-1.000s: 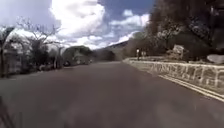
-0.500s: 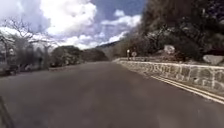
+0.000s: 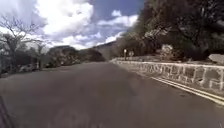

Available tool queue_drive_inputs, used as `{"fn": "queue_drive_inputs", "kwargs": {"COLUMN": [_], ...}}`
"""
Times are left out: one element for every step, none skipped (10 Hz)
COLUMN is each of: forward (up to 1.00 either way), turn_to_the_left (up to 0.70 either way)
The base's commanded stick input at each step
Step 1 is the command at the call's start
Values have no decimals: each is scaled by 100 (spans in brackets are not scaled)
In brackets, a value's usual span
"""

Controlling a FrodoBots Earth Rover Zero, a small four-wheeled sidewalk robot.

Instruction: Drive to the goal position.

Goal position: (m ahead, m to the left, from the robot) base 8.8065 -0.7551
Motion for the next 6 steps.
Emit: {"fn": "queue_drive_inputs", "kwargs": {"forward": [70, 70, 70, 70, 0, 0], "turn_to_the_left": [27, 27, 17, 5, 0, 0]}}
